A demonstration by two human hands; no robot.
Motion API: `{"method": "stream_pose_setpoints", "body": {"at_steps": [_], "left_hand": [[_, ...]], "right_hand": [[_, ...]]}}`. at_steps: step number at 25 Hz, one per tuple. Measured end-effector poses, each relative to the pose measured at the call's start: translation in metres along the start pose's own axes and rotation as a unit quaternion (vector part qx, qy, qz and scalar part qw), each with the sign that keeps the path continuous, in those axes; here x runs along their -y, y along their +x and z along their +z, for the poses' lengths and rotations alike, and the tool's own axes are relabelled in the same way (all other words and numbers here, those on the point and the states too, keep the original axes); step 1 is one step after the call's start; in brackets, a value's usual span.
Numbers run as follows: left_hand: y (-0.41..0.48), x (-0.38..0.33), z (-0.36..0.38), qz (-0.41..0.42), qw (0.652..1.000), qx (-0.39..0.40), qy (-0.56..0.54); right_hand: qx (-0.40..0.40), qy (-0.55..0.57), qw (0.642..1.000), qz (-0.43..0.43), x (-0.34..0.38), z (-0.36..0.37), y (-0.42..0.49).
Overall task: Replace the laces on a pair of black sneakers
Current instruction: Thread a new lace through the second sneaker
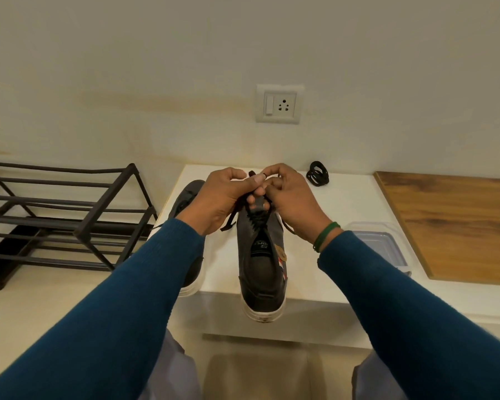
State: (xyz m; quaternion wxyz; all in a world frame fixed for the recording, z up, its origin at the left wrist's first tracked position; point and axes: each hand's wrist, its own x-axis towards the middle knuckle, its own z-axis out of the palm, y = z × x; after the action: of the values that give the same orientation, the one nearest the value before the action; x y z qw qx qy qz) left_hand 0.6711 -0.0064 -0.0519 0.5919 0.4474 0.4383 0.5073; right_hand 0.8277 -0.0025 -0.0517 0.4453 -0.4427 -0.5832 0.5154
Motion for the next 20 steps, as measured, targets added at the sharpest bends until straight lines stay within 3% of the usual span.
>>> {"method": "stream_pose_setpoints", "body": {"at_steps": [4, 6, 9, 11, 12, 14, 16, 19, 20], "left_hand": [[-0.001, -0.005, -0.007, -0.074, 0.996, 0.049, 0.019], [-0.001, -0.004, -0.008, -0.081, 0.996, 0.004, 0.024], [-0.002, -0.001, -0.003, -0.068, 0.997, -0.035, 0.015], [-0.003, 0.003, 0.003, -0.008, 0.995, -0.05, 0.082], [-0.003, 0.004, 0.004, 0.054, 0.979, -0.059, 0.188], [-0.006, 0.007, 0.006, 0.193, 0.892, -0.044, 0.406], [-0.008, 0.008, 0.004, 0.277, 0.81, -0.022, 0.516], [-0.004, 0.01, -0.002, 0.3, 0.694, -0.046, 0.653], [-0.002, 0.012, -0.001, 0.275, 0.681, -0.051, 0.677]], "right_hand": [[0.022, -0.134, 0.988, -0.072, -0.002, -0.002, -0.002], [0.032, -0.19, 0.977, -0.094, -0.005, -0.001, -0.002], [-0.043, -0.145, 0.986, -0.064, -0.009, 0.004, 0.0], [-0.079, -0.043, 0.996, 0.026, -0.01, 0.009, -0.001], [-0.084, 0.018, 0.993, 0.076, -0.01, 0.011, -0.001], [-0.083, 0.125, 0.978, 0.147, -0.006, 0.011, -0.001], [-0.063, 0.165, 0.971, 0.163, -0.002, 0.007, 0.001], [-0.004, 0.038, 0.992, 0.124, 0.001, 0.0, 0.0], [0.019, -0.019, 0.993, 0.111, 0.001, -0.003, -0.001]]}}
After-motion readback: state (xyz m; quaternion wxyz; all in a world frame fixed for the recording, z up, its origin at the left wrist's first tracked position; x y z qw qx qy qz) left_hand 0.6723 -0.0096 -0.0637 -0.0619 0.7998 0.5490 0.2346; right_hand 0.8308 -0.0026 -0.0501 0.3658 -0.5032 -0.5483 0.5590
